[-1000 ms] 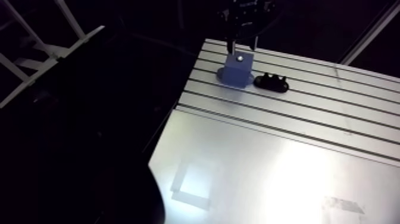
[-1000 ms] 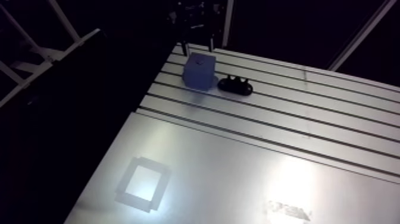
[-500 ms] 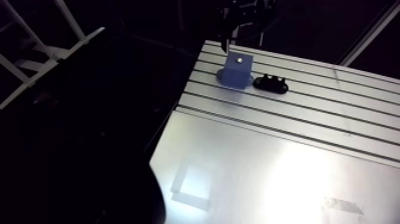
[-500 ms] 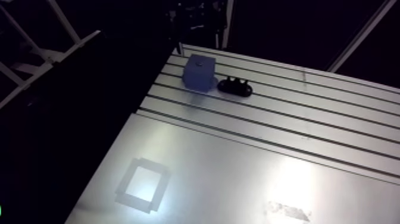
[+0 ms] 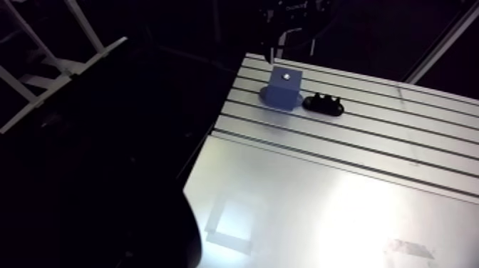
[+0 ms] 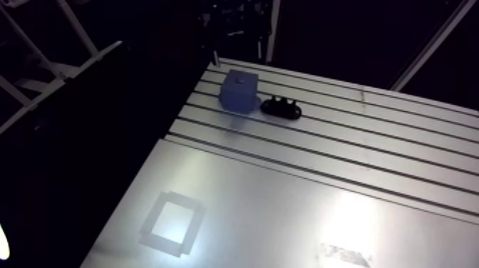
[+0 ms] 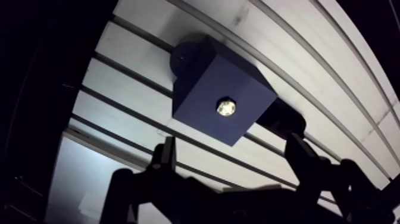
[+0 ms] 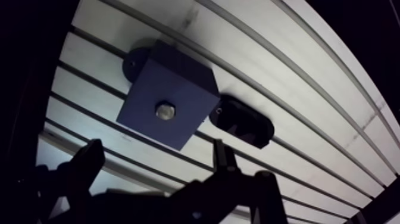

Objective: Pick up the M10 bolt and insert it into the hex recess until seated.

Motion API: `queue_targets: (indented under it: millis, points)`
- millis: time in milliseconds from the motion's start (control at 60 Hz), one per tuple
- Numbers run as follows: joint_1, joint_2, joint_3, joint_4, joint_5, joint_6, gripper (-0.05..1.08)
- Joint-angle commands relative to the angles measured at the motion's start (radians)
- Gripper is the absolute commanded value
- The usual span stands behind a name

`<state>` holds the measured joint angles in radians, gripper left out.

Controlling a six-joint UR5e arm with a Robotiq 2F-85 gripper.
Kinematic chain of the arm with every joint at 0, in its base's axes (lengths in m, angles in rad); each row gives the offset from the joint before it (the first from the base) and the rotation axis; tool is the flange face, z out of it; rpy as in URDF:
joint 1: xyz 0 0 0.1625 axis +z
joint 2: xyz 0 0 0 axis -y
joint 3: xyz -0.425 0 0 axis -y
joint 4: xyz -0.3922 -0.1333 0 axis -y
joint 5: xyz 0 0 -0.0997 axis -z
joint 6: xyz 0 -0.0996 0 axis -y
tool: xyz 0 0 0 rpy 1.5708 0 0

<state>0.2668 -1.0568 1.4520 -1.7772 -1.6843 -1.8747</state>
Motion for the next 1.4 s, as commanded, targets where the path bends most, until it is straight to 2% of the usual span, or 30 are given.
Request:
queue_targets:
  millis: [17, 167, 200, 217, 233, 250, 267, 283, 300, 317, 333, 350, 367, 417, 500, 517, 583, 633, 683, 783, 1050, 1150, 1400]
  points:
    - [0.0, -0.016, 0.001, -0.008, 0.002, 0.052, 0.01]
    - [-0.003, -0.043, 0.01, -0.05, 0.011, 0.161, 0.01]
    - [-0.005, -0.047, 0.013, -0.05, 0.015, 0.202, 0.05]
    - [-0.006, -0.049, 0.02, -0.052, 0.021, 0.253, 0.25]
    - [-0.006, -0.049, 0.02, -0.052, 0.021, 0.253, 0.25]
    - [-0.009, -0.052, 0.026, -0.052, 0.027, 0.306, 0.49]
    - [-0.009, -0.052, 0.026, -0.052, 0.027, 0.306, 0.49]
    - [-0.012, -0.055, 0.034, -0.053, 0.032, 0.357, 0.7]
    - [-0.012, -0.055, 0.034, -0.053, 0.032, 0.357, 0.7]
    - [-0.015, -0.061, 0.041, -0.056, 0.037, 0.397, 0.86]
    - [-0.015, -0.061, 0.041, -0.056, 0.037, 0.397, 0.86]
    - [-0.016, -0.068, 0.053, -0.062, 0.041, 0.429, 0.92]
    - [-0.016, -0.068, 0.053, -0.062, 0.041, 0.429, 0.92]
    - [-0.018, -0.082, 0.077, -0.1, 0.048, 0.474, 1.01]
    - [-0.018, -0.102, 0.11, -0.171, 0.05, 0.503, 1.06]
    - [-0.018, -0.111, 0.126, -0.212, 0.039, 0.517, 1.07]
    - [-0.017, -0.119, 0.147, -0.263, 0.039, 0.531, 1.08]
    - [-0.017, -0.116, 0.148, -0.265, 0.038, 0.537, 1.08]
    - [-0.021, -0.113, 0.149, -0.267, 0.049, 0.54, 1.08]
    - [-0.021, -0.11, 0.146, -0.268, 0.053, 0.529, 1.08]
    - [-0.026, -0.095, 0.124, -0.251, 0.051, 0.527, 1.08]
    - [-0.026, -0.087, 0.115, -0.202, 0.053, 0.529, 1.08]
    - [-0.036, -0.078, 0.109, -0.158, 0.056, 0.529, 1.08]
